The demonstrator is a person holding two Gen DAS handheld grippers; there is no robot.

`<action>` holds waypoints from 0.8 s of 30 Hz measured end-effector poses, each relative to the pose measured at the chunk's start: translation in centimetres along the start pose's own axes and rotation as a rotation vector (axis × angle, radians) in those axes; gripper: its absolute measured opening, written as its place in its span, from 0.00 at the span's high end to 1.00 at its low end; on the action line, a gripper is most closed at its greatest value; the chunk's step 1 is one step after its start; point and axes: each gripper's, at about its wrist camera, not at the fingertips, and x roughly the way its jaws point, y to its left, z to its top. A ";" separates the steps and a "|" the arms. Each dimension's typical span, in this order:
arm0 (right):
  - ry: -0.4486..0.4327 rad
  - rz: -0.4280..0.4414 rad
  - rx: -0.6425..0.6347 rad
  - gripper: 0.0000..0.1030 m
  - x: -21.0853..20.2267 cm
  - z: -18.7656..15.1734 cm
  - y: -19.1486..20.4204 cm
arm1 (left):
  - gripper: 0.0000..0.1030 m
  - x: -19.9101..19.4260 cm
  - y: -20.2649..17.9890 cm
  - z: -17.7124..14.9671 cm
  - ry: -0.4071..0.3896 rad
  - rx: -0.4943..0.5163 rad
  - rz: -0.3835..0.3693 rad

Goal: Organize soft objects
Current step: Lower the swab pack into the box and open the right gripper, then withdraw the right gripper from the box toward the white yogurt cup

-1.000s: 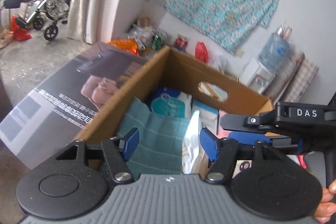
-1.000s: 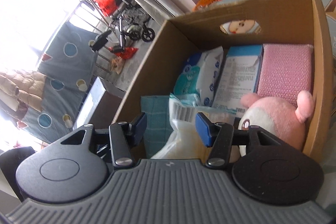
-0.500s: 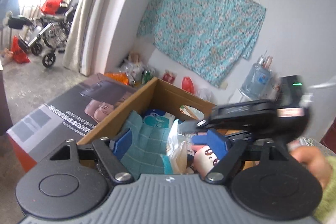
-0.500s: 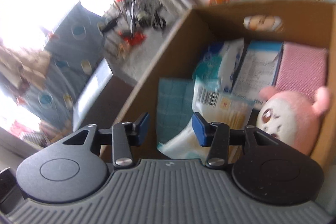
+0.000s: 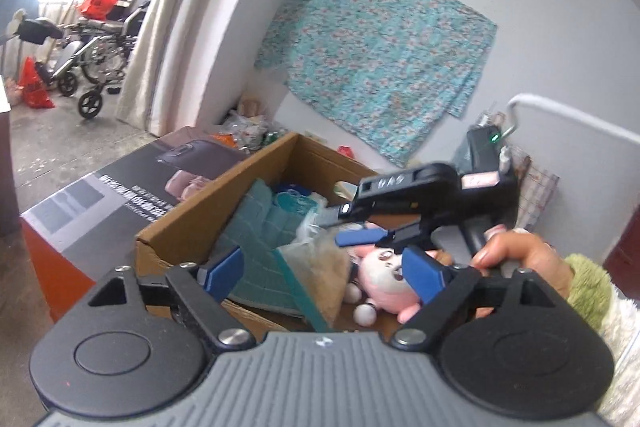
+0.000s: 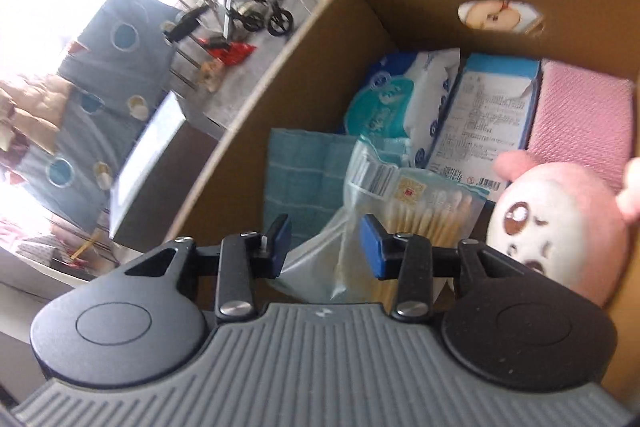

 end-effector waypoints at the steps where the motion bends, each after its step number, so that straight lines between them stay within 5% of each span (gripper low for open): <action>1: -0.016 0.016 -0.003 0.62 -1.2 -0.1 0.0 | 0.14 -0.1 -0.4 -0.1 -0.001 0.009 -0.010; 8: -0.252 0.081 -0.041 0.47 -15.7 -4.8 -1.6 | 0.02 -1.8 -4.6 -2.1 -0.025 0.148 -0.152; 14: -0.597 -0.171 -0.051 0.38 -28.1 -15.6 -5.8 | 0.01 -1.7 -10.7 -5.0 0.033 0.317 -0.365; 20: -0.764 -0.364 0.157 0.37 -32.7 -26.4 -10.8 | 0.01 0.1 -17.3 -9.3 0.153 0.460 -0.532; 24: -0.802 -0.367 0.284 0.37 -32.5 -31.4 -13.8 | 0.01 1.8 -20.5 -12.8 0.194 0.543 -0.566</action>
